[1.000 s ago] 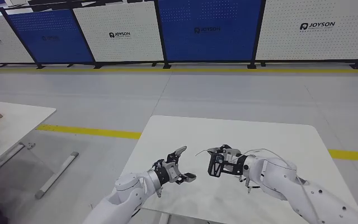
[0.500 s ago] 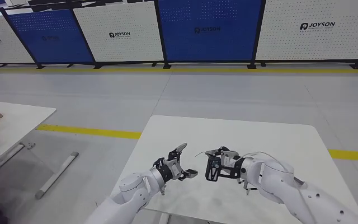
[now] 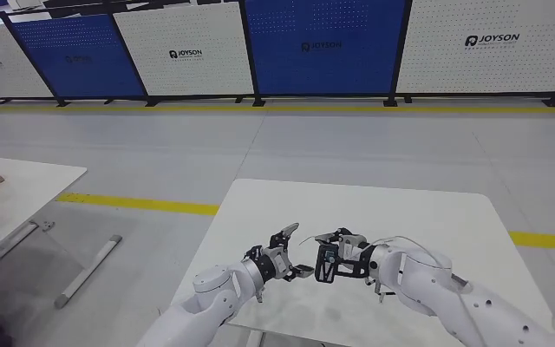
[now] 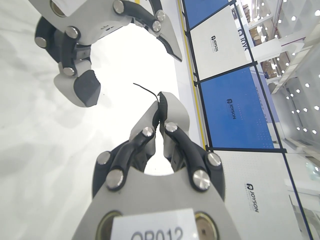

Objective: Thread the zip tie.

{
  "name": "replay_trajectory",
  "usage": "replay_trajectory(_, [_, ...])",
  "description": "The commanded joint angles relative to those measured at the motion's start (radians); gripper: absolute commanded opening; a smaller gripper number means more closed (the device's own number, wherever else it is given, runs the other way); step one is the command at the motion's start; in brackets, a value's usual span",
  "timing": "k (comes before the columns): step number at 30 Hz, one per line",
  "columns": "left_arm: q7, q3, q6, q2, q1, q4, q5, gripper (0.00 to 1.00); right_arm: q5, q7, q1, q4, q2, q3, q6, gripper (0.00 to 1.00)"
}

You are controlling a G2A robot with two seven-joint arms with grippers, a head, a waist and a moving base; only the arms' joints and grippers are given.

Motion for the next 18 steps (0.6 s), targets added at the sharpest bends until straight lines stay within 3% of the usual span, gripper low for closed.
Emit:
replay_trajectory(1, [0.013, 0.003, -0.025, -0.003, 0.000, 0.002, 0.001, 1.00, 0.000, 0.000, 0.000, 0.000, 0.000, 0.000, 0.000, 0.00])
replay_trajectory(7, [0.083, 0.028, -0.049, -0.022, -0.038, 0.010, -0.064, 1.00, 0.000, 0.000, 0.000, 0.000, 0.000, 0.000, 0.000, 0.00])
replay_trajectory(18, [0.096, 0.036, -0.064, -0.026, -0.045, 0.019, -0.052, 1.00, 0.000, 0.000, 0.000, 0.000, 0.000, 0.000, 0.000, 0.00])
